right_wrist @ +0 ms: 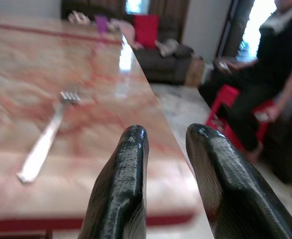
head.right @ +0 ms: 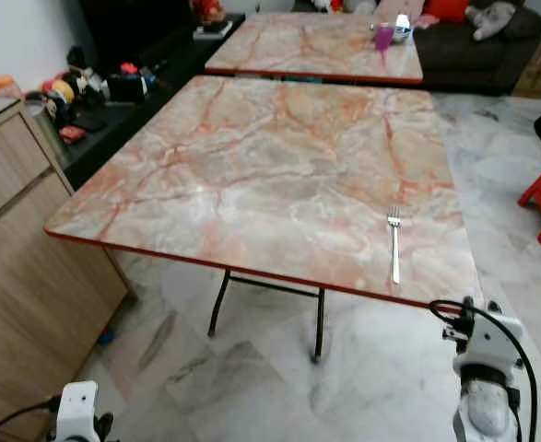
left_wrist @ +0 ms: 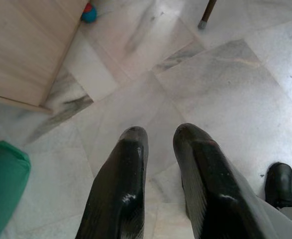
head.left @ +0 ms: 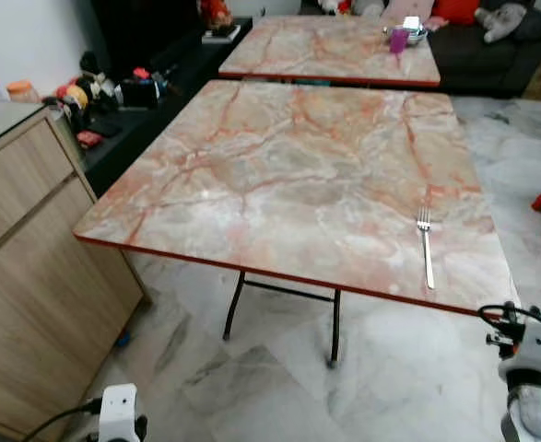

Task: Setting the table

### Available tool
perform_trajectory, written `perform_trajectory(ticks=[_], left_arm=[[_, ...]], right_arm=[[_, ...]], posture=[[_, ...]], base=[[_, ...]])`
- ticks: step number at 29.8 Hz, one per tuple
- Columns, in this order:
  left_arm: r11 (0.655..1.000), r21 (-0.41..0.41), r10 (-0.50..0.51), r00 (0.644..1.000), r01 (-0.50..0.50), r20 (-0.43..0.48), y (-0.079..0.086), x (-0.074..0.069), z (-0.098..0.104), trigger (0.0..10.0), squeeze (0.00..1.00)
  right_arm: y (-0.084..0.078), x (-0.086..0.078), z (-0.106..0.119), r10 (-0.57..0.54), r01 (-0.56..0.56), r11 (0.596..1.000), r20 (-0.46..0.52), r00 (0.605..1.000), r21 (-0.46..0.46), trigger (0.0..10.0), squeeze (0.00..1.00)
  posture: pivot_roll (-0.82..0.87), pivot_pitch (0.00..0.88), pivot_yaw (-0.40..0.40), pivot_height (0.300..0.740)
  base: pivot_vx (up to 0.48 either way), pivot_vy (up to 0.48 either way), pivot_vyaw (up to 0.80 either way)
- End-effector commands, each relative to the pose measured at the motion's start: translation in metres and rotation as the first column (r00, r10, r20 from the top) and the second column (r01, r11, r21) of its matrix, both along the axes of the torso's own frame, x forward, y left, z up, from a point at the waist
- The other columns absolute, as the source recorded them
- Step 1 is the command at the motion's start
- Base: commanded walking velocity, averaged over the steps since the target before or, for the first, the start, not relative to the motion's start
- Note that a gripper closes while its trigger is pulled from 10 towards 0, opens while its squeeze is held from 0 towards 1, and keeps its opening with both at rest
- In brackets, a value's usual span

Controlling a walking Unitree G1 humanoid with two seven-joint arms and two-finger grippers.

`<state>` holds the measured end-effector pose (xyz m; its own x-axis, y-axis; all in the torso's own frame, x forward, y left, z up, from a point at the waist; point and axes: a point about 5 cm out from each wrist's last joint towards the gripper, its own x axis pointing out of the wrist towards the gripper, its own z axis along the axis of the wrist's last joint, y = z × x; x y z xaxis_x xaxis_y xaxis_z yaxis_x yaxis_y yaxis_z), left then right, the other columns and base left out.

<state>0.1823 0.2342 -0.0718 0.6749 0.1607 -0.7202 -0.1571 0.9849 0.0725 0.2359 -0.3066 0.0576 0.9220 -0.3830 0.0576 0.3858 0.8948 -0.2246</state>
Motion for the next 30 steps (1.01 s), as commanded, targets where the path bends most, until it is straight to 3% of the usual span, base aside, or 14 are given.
perform_trajectory(ticks=[1, 6, 9, 13, 19, 30], left_arm=[[1.0, 0.012, -0.008, 1.0, 0.008, -0.009, 0.003, -0.003, 0.0, 10.0, 0.0], [1.0, 0.014, -0.013, 1.0, 0.013, -0.013, 0.003, -0.004, -0.001, 10.0, 0.0], [1.0, 0.01, -0.009, 1.0, 0.009, -0.009, 0.004, -0.005, -0.001, 10.0, 0.0], [1.0, 0.006, -0.006, 1.0, 0.006, -0.005, 0.004, -0.004, -0.001, 10.0, 0.0], [1.0, 0.002, -0.008, 1.0, 0.008, -0.005, 0.003, -0.003, 0.0, 10.0, 0.0], [1.0, 0.0, 0.001, 1.0, -0.001, -0.006, 0.003, -0.002, 0.0, 10.0, 0.0]], right_arm=[[0.005, 0.004, 0.005, 0.025, -0.025, 1.0, 0.008, 1.0, -0.005, 10.0, 0.0], [0.013, 0.02, 0.033, 0.059, -0.057, 0.998, 0.106, 0.993, -0.02, 10.0, 0.0], [0.029, 0.031, 0.049, 0.127, -0.125, 0.992, 0.142, 0.982, -0.027, 10.0, 0.0], [0.036, 0.034, 0.051, 0.141, -0.14, 0.99, 0.149, 0.979, -0.017, 10.0, 0.0], [0.034, 0.033, 0.048, 0.118, -0.12, 0.993, 0.131, 0.984, 0.002, 10.0, 0.0], [0.039, 0.038, 0.053, 0.136, -0.139, 0.99, 0.113, 0.984, 0.012, 10.0, 0.0]], posture=[[0.0, 0.0, 0.028, 0.74], [0.0, 0.0, 0.026, 0.74], [0.0, 0.0, 0.026, 0.74], [0.0, 0.0, 0.026, 0.74], [0.0, 0.007, 0.027, 0.74], [0.01, 0.022, 0.02, 0.74]], base=[[0.0, 0.0, 0.0], [0.0, 0.0, 0.0], [0.0, 0.0, 0.0], [0.0, 0.0, 0.0], [0.0, 0.0, 0.0], [0.312, 0.0, 0.0]])
